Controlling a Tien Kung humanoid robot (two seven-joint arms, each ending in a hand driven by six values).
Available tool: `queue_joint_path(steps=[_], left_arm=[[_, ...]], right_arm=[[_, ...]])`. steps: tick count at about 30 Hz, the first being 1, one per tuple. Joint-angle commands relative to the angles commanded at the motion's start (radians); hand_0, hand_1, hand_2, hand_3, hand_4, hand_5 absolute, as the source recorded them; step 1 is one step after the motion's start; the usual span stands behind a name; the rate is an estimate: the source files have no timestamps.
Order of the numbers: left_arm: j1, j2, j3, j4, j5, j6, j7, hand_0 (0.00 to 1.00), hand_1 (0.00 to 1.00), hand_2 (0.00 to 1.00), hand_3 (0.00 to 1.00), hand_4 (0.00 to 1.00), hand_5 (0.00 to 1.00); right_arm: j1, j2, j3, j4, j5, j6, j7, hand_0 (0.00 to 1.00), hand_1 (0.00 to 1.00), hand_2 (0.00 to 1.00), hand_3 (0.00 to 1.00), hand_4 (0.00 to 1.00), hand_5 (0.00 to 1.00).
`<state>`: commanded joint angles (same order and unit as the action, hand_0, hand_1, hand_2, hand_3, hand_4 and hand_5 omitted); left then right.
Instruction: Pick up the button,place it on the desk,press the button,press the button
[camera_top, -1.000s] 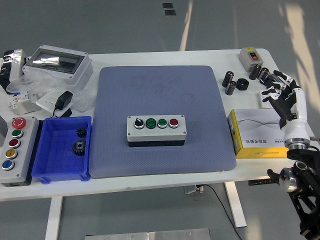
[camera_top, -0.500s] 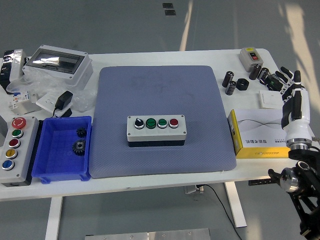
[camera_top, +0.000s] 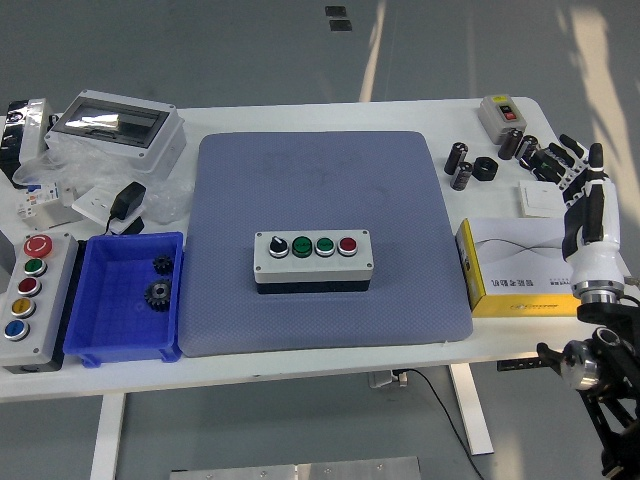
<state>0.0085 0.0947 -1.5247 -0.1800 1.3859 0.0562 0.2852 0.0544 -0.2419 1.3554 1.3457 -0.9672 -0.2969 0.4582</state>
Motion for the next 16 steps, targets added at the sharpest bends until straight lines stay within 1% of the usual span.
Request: queue_joint_path(steps=[9, 16], left_arm=[[-0.001, 0.002, 0.0, 0.0, -0.004, 0.002, -0.001, 0.631, 0.589, 0.544, 0.599, 0.613, 0.201], [0.0, 0.002, -0.002, 0.0, -0.002, 0.004, -0.002, 0.631, 0.589, 0.544, 0.601, 0.615, 0.201]], right_arm=[[-0.012, -0.008, 0.018, 0.008, -0.011, -0.001, -0.003, 0.813, 0.766, 0.777, 0.755, 0.933, 0.998], [-0.016, -0.004, 0.024, 0.01, -0.014, -0.003, -0.003, 0.81, 0.762, 0.774, 0.751, 0.931, 0.998]])
